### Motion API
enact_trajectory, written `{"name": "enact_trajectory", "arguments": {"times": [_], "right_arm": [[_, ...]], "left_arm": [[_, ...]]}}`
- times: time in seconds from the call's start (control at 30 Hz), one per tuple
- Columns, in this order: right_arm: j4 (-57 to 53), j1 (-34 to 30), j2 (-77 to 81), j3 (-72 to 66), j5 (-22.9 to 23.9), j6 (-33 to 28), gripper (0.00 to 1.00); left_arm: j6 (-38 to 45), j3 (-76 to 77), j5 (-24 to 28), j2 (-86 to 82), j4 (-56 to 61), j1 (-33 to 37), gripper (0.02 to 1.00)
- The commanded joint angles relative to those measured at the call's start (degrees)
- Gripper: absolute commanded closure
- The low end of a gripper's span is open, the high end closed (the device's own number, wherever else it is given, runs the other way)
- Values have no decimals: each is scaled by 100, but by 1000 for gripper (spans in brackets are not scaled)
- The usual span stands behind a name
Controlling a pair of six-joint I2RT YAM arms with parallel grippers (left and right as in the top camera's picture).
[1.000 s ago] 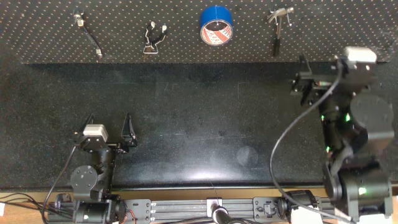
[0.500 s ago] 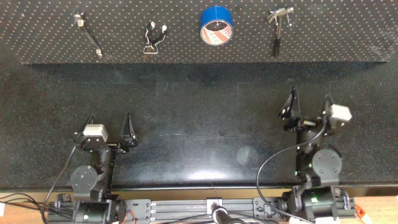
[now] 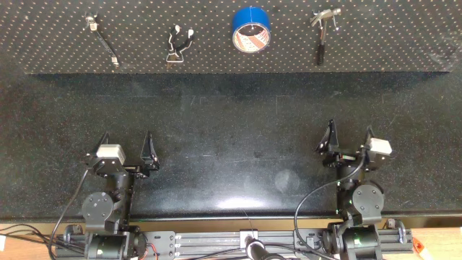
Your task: Place Tools Onto Pegboard
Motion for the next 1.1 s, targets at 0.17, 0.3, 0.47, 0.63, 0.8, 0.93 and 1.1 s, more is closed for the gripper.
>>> {"name": "enact_trajectory", "arguments": {"times": [0.17,0.3,0.47,0.63,0.8,0.93,1.1], "right_arm": [[-831,-647,-756,-31,-675,-616,29],[-846,-662,-756,-31,-769,-1416,31],[-850,-662,-756,-31,-800,-1523,29],[-855,-946,-756,-31,-940,-1563,29],[-863,-1172,-756,-31,-1029,-1561,29],[-861,-1172,-756,-31,-1027,-1561,29],[-861,-1172,-756,-31,-1027,-1561,29]], "left_arm": [[55,-13,42,-48,-44,37,23],[55,-13,42,-48,-42,37,25],[55,-13,42,-48,-42,37,23],[55,-13,42,-48,-42,37,23],[55,-13,42,-48,-42,37,23],[55,-13,42,-48,-42,37,23],[55,-13,42,-48,-42,37,20]]}}
